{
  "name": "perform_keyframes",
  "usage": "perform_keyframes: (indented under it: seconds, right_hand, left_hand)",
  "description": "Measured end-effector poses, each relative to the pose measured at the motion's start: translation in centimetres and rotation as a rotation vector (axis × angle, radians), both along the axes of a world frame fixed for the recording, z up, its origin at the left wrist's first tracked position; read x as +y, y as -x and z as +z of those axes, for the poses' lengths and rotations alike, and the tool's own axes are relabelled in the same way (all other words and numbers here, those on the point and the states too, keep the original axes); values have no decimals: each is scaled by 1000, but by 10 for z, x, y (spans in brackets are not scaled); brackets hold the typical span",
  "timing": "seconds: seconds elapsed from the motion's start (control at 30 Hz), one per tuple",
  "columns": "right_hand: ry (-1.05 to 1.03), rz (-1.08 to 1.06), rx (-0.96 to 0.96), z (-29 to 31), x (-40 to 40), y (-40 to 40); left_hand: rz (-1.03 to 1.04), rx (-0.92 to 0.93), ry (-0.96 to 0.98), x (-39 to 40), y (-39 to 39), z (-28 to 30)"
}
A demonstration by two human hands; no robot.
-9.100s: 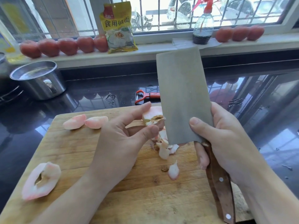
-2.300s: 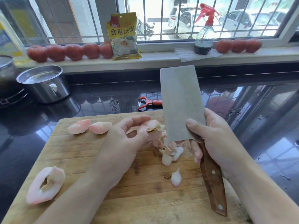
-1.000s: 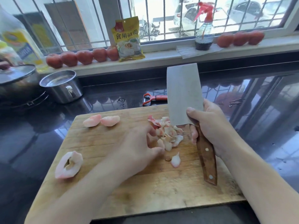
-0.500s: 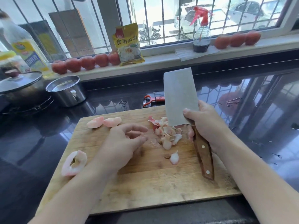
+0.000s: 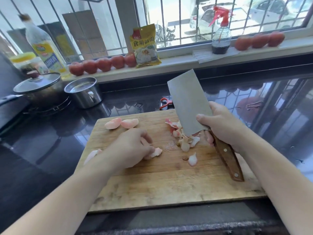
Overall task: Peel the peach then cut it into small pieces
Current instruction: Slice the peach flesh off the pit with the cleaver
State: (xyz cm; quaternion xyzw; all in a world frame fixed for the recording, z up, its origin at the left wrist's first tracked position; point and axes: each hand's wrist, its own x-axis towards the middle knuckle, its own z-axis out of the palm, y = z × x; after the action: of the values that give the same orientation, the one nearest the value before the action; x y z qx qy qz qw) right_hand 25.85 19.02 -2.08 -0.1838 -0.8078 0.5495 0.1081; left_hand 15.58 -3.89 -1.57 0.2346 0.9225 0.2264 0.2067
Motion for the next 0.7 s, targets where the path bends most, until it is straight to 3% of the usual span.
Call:
perform_keyframes:
  seconds: [0.23, 0.3, 0.4, 0.57, 0.7]
  right_hand:
    - [-153, 89, -115, 39, -31, -15]
    - [-186, 84, -119, 45, -37, -18]
    - [-228, 73, -140, 53, -44, -22]
    - [-358, 104, -226, 48, -65, -31]
    - [-508, 113, -336, 40, -84, -32]
  left_hand:
    - [-274, 41, 141, 12, 7, 11]
    - [-278, 57, 238, 14, 7, 15]
    - [-203, -60, 343, 13, 3, 18]
    - [-5, -327, 144, 2, -4, 8]
    - [65, -412, 17, -5, -7, 5]
